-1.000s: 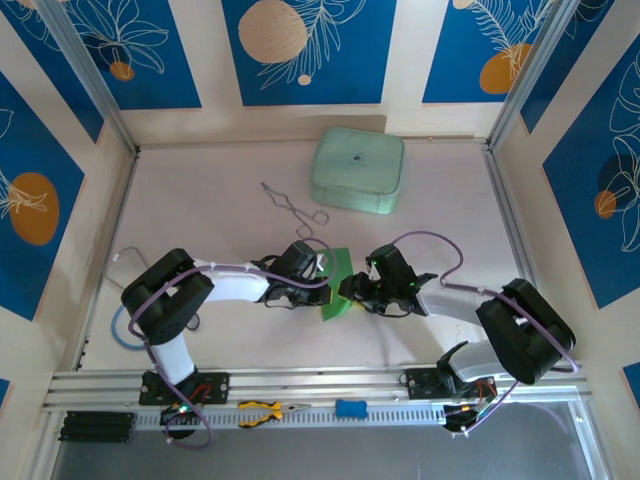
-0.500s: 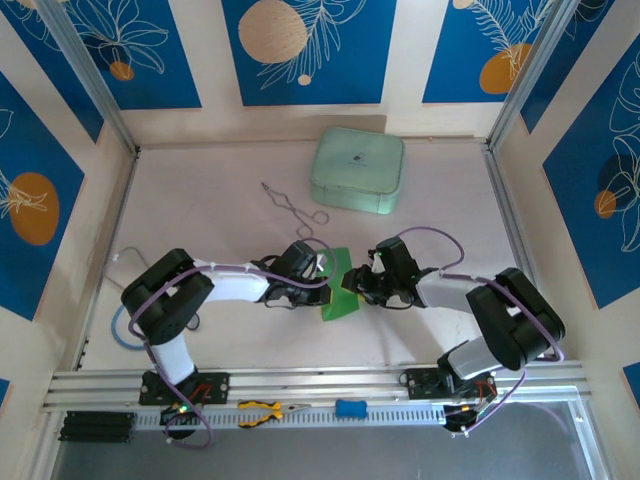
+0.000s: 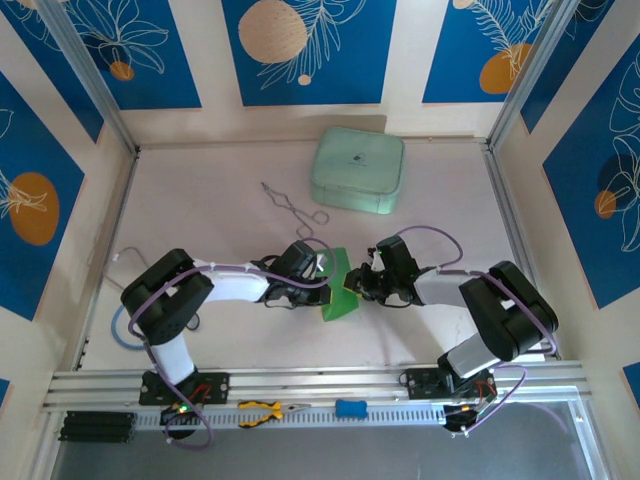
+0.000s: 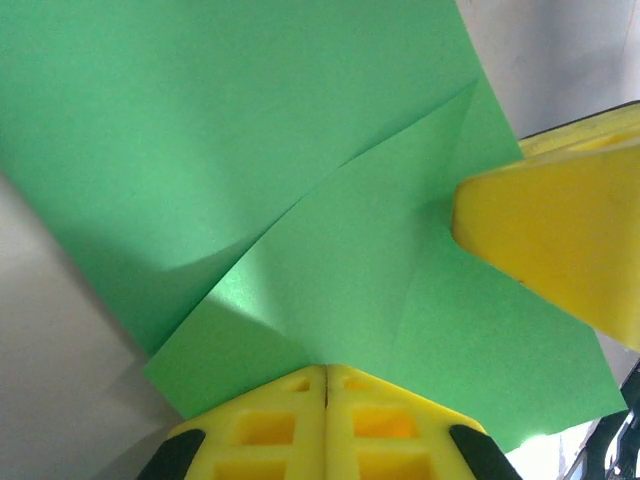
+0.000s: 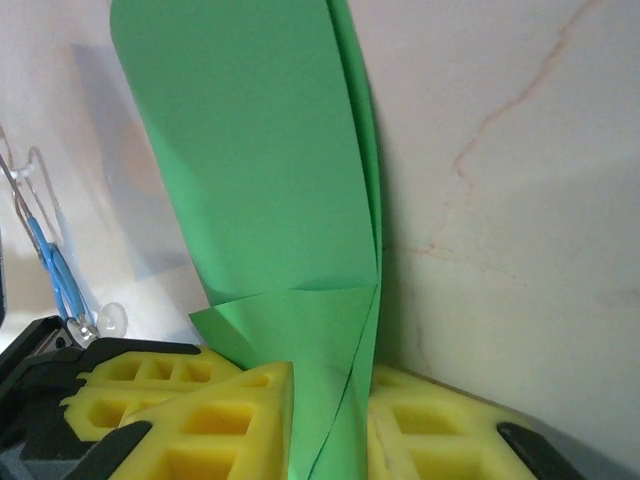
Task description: Fold a paper plane with a square sheet of paper (pick it up from the middle)
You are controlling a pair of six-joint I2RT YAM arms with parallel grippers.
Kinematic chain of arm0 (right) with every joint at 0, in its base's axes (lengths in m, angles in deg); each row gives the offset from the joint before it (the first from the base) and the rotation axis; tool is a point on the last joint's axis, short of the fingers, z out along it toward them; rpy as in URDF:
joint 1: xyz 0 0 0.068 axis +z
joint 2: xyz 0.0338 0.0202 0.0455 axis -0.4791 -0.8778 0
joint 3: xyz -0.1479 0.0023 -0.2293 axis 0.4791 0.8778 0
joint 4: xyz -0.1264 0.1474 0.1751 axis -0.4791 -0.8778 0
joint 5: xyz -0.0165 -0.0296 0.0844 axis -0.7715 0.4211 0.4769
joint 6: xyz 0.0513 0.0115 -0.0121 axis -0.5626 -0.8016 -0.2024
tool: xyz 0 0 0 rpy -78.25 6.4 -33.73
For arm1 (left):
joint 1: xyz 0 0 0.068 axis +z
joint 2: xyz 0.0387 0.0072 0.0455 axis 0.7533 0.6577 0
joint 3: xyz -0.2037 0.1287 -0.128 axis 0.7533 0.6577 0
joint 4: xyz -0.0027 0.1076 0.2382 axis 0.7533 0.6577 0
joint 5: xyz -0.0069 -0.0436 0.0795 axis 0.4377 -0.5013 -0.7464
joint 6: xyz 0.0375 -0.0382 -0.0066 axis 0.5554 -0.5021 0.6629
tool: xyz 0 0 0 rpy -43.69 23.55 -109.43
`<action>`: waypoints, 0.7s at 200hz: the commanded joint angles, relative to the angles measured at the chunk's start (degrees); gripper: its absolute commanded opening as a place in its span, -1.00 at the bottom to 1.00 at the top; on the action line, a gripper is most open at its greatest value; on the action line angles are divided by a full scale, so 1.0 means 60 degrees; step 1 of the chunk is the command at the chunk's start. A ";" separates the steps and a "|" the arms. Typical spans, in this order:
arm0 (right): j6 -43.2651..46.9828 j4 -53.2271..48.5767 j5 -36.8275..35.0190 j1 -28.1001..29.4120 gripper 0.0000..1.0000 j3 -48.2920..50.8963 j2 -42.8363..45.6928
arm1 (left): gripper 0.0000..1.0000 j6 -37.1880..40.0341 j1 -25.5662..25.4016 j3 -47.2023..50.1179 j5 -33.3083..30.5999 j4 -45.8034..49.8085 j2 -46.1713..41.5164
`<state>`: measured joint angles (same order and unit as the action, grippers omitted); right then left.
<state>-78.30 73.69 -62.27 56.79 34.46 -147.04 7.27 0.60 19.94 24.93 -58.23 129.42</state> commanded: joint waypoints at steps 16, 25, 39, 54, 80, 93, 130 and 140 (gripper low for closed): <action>0.0164 0.0283 0.0198 -0.0061 -0.53 -0.0044 -0.0173 | -1.00 0.0230 -0.0055 0.0111 0.0097 0.0500 -0.0214; 0.0186 0.0278 0.0162 -0.0075 -0.53 -0.0044 -0.0217 | -1.00 0.0225 -0.0060 0.0107 0.0127 0.0492 -0.0230; 0.0247 0.0348 0.0234 -0.0107 -0.55 -0.0060 -0.0302 | -1.00 0.0254 -0.0058 0.0100 0.0158 0.0503 -0.0269; 0.0279 0.0473 0.0359 -0.0150 -0.65 -0.0050 -0.0403 | -1.00 0.0269 -0.0055 0.0100 0.0158 0.0513 -0.0307; 0.0383 0.0606 0.0530 -0.0150 -0.78 -0.0050 -0.0409 | -1.00 0.0269 -0.0058 0.0101 0.0063 0.0618 -0.0590; 0.0517 0.0575 0.0585 -0.0152 -0.82 -0.0052 -0.0274 | -0.99 0.0269 -0.0057 0.0127 -0.0073 0.0640 -0.0866; 0.1164 -0.0303 0.0354 -0.0147 -0.93 -0.0193 0.0639 | -0.80 0.0370 -0.0056 0.0214 -0.0876 0.1176 -0.1836; 0.1411 -0.0811 0.0091 -0.0118 -0.94 -0.0278 0.1058 | -0.75 0.0400 -0.0058 0.0295 -0.1270 0.1391 -0.2206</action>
<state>-74.28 74.55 -60.55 56.13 34.46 -146.14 8.40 0.60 20.33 22.66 -53.84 120.89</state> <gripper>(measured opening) 0.063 0.102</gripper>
